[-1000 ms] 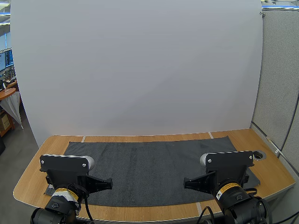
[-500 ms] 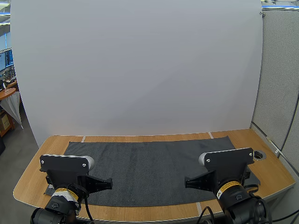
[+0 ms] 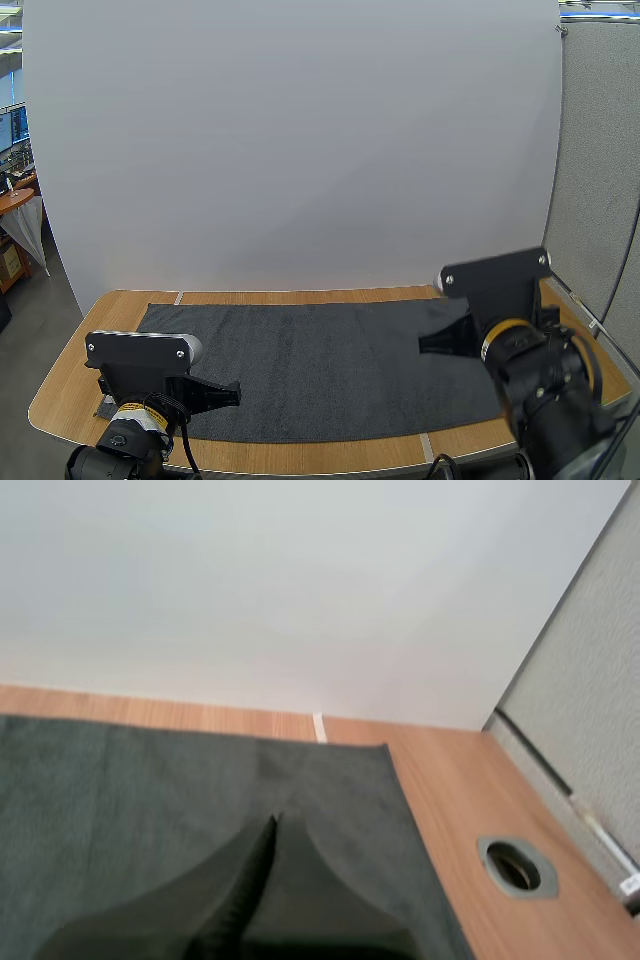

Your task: Fold the towel

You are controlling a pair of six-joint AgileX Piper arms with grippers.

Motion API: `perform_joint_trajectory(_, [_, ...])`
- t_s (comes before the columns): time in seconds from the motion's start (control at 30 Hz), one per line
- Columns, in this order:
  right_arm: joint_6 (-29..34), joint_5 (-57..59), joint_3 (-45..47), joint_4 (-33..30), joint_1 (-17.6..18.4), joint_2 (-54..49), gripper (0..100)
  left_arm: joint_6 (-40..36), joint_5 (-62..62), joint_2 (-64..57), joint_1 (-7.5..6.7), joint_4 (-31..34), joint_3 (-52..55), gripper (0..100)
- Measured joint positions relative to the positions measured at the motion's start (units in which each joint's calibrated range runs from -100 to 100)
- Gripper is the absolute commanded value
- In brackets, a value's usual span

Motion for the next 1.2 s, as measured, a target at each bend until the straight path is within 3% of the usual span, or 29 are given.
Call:
perform_joint_trajectory(0.1, [0.9, 0.5, -4.0, 0.3, 0.0, 0.5, 0, 0.0, 0.0, 0.0, 0.00, 0.0, 0.0, 0])
perform_joint_trajectory(0.2, [5.8, 2.2, -7.1, 0.8, 0.0, 0.5, 0, 0.0, 0.0, 0.0, 0.00, 0.0, 0.0, 0])
perform_joint_trajectory(0.37, [13.2, 6.7, -10.4, 1.0, 0.0, 0.5, 49, 0.0, 0.0, 0.0, 0.00, 0.0, 0.0, 0])
perform_joint_trajectory(0.5, [14.2, 9.1, -10.5, 1.0, 0.0, 0.5, 98, 0.0, 0.0, 0.0, 0.00, 0.0, 0.0, 0])
perform_joint_trajectory(1.0, [14.5, 10.0, -11.2, 0.7, 0.0, 2.1, 100, 0.0, 0.0, 0.0, 0.00, 0.0, 0.0, 0])
perform_joint_trajectory(1.2, [14.5, 19.2, -19.4, 0.9, -2.8, 10.4, 100, 0.0, 0.0, 0.0, 0.00, 0.0, 0.0, 0])
